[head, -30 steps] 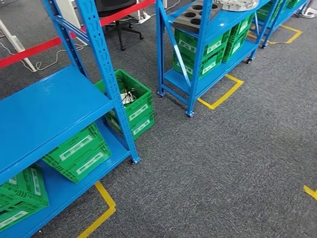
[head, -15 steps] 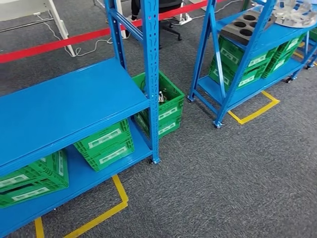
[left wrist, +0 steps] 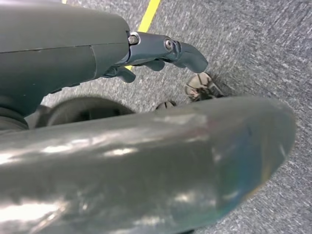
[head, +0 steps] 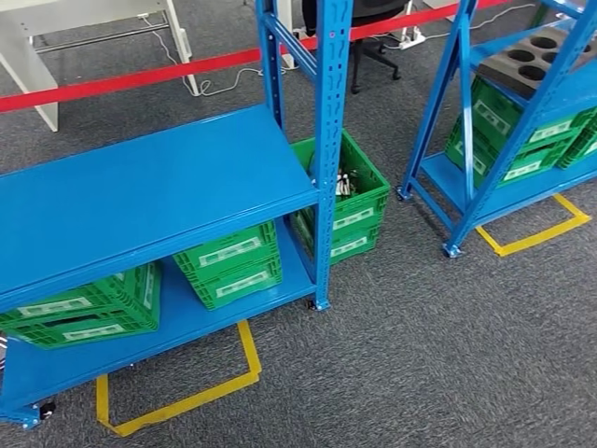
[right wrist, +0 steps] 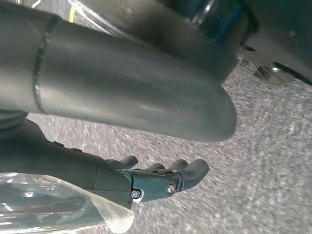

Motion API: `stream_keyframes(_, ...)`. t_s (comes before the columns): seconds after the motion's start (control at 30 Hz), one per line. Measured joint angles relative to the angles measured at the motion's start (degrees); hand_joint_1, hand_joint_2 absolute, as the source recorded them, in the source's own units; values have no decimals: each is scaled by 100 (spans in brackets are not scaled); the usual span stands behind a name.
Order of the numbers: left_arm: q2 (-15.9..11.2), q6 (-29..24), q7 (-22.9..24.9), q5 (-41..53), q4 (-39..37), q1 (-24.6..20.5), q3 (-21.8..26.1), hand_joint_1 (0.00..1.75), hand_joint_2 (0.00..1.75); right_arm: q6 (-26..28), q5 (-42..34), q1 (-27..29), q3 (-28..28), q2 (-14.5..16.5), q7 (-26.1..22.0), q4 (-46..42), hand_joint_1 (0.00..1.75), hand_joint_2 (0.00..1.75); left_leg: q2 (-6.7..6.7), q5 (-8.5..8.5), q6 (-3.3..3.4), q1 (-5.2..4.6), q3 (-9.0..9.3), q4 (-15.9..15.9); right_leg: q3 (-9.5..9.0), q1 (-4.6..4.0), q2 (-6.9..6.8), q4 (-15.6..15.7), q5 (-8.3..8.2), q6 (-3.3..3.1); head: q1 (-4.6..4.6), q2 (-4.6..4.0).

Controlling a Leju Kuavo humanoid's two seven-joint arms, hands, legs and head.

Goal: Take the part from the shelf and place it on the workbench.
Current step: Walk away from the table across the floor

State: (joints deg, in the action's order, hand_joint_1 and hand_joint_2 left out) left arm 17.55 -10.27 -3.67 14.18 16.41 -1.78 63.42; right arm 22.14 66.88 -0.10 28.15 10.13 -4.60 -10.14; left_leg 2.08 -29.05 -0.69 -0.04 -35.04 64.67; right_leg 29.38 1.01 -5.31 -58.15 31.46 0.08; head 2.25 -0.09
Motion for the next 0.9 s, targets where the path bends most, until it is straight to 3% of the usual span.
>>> stream_keyframes(0.07, 4, 9, -1, 13, 0, 0, -1, 0, 0, 1, 0, 1, 0, 1, -4, 0, 0, 0, 224, 131, 59, -46, 238, -502, -23, -29, -122, 1, 58, 67, 5, 0)
stream_keyframes(0.1, 7, 9, -1, 17, 0, 5, -1, 0, 0, 2, -1, -7, 0, 1, -5, 0, 0, 0, 243, 101, 81, -67, 249, -552, -36, -43, -184, 9, 75, 96, 10, 0)
stream_keyframes(0.17, 14, 9, -2, 22, 0, 20, 1, 0, 0, 2, -3, -44, 0, 1, -5, -3, 0, 0, 106, 121, 140, -56, 247, -595, -110, -41, -283, 30, 103, 143, 20, 0)
stream_keyframes(0.23, 23, 9, -2, 22, 0, 24, 1, 0, 0, 3, -4, -66, 0, 1, -7, -5, 0, 0, -43, 161, 211, -21, 267, -648, -58, -27, -51, -169, 262, 195, 44, 0)
stream_keyframes(0.3, 26, 9, -2, 22, 0, 20, 1, 0, 0, 3, -4, -60, 0, 1, -7, -4, 0, 0, -186, 179, 255, 1, 271, -668, 278, -18, 346, -827, 589, 225, 80, 0)
stream_keyframes(0.37, 26, 9, -2, 22, 0, 22, 1, 0, 0, 3, -4, -41, 0, 1, -5, -4, 0, 0, -354, 178, 271, -1, 266, -666, 677, -17, 499, -1505, 779, 233, 88, 0)
stream_keyframes(0.4, 26, 9, -2, 22, 0, 24, 1, 0, 0, 2, -4, -29, 1, 1, -5, -4, 0, 0, -447, 177, 271, -3, 270, -664, 771, -17, 518, -1589, 712, 230, 88, 0)
stream_keyframes(0.43, 26, 9, -2, 22, 0, 25, 1, 0, 0, 2, -5, -20, 1, 1, -4, -4, 0, 0, -541, 174, 268, -2, 279, -662, 755, -16, 533, -1444, 533, 225, 87, 0)
stream_keyframes(0.47, 26, 9, -2, 22, 0, 24, 1, 0, 0, 2, -5, -14, 2, 0, -4, -4, 0, 0, -632, 169, 258, 2, 290, -658, 636, -9, 588, -1095, 278, 219, 89, 0)
stream_keyframes(0.53, 26, 10, -2, 22, 0, 18, 1, 0, 0, 3, -7, -12, 5, -1, -4, -3, 0, 0, -789, 148, 215, 4, 293, -631, 345, 19, 861, -359, -66, 200, 85, 0)
stream_keyframes(0.6, 25, 12, -2, 22, 0, 18, 1, 0, 0, 3, -7, -15, 8, 1, -2, -2, 0, 0, -913, 148, 146, 9, 264, -618, 191, 26, 1029, -61, -118, 164, 79, 0)
stream_keyframes(0.67, 21, 15, -2, 25, 1, 28, 2, 0, 0, 2, -9, -23, 11, 2, 2, -2, 0, 0, -1023, 168, 73, 31, 232, -629, 144, 21, 911, -26, -139, 96, 79, 0)
stream_keyframes(0.73, 20, 25, -2, 34, 3, 31, 3, 0, 0, 3, -11, -25, 16, 5, -2, -2, 0, 0, -837, 67, 14, 22, 153, -468, 111, 31, 753, 16, -159, 20, 55, 0)
stream_keyframes(0.8, 22, 38, -2, 51, 7, 27, 3, 0, 0, 4, -11, -12, 21, 8, -8, -2, 0, 0, -469, -251, -34, 8, -118, 121, 79, 25, 575, 37, -145, -33, 14, 0)
stream_keyframes(0.83, 21, 43, -2, 60, 8, 25, 3, 0, 0, 4, -21, -2, 25, 10, -11, -2, 0, 0, -360, -425, -54, 15, -309, 516, 69, 19, 479, 37, -130, -50, -2, 0)
stream_keyframes(0.9, 21, 52, -1, 75, 10, 31, 3, 0, 0, 1, -81, 8, 50, 10, -19, -2, 0, 0, -275, -540, -79, 33, -538, 983, 50, 9, 327, 35, -100, -59, -1, 0)
